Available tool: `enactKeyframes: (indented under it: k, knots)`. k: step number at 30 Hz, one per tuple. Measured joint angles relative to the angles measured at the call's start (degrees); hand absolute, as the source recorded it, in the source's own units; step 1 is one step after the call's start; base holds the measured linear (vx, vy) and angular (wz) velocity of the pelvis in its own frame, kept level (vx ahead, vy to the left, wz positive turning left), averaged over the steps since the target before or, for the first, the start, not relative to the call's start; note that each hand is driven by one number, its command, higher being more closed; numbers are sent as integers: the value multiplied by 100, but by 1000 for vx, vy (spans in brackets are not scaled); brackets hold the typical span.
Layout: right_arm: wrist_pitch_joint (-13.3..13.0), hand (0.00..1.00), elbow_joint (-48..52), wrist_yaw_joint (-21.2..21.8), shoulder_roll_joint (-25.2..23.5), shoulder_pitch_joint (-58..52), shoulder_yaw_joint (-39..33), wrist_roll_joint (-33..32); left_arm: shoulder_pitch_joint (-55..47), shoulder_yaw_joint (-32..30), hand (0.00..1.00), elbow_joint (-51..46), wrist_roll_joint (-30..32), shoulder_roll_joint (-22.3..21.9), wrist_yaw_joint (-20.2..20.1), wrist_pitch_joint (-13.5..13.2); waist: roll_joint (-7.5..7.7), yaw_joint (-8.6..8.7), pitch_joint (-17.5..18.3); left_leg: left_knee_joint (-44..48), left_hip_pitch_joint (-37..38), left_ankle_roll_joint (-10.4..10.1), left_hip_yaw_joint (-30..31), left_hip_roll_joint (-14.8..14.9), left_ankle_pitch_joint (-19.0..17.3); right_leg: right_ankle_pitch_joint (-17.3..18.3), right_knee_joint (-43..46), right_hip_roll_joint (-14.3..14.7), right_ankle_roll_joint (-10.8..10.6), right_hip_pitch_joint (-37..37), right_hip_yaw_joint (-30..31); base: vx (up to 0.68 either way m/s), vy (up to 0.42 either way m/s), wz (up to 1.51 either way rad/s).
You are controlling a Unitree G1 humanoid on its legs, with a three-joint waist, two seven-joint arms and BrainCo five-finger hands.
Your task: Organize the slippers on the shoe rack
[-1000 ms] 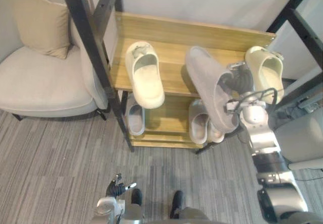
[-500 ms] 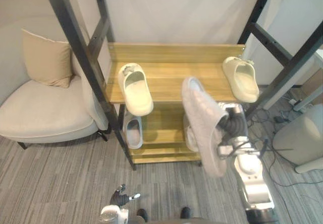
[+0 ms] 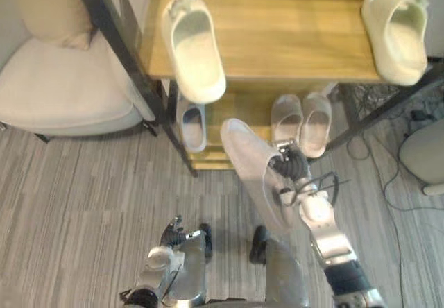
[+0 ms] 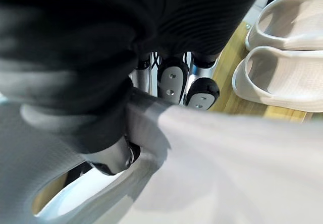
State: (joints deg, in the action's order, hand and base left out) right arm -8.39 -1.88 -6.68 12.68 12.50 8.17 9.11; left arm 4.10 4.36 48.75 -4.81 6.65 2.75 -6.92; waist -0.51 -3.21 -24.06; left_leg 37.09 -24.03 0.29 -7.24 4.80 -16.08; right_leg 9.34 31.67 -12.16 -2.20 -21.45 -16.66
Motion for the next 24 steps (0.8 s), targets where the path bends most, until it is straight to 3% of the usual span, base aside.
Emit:
enactKeyframes:
  k: [8,13,15,24]
  knots:
    - [128,100,-901,-520,385,1554,-129,-7,642,-69,0,-181,-226,64,232,-40,-83,-19,-230,1973,-1759,35,221,165,-551,791,2190,-481,194,-1699,-160,-74,-6,6]
    - [241,100,-940,-760,480,2131,-249,-16,822,-493,0,-687,-449,-39,356,-134,-107,-195,-405,2968,-2763,64,383,236,-875,1239,3226,-681,208,-2611,-159,-97,21,9]
    - [300,100,-939,-864,481,2285,-443,-11,896,-575,0,-906,-447,-122,414,-144,-111,-306,-452,3170,-3035,56,451,263,-900,1277,3412,-733,244,-2825,-201,-56,81,1]
    - [553,100,-1023,-1465,514,3185,-1016,2,897,-915,0,-1266,-553,-343,498,-144,-98,-476,-517,3419,-3417,21,472,273,-890,1387,3746,-909,329,-3173,-260,-11,64,3]
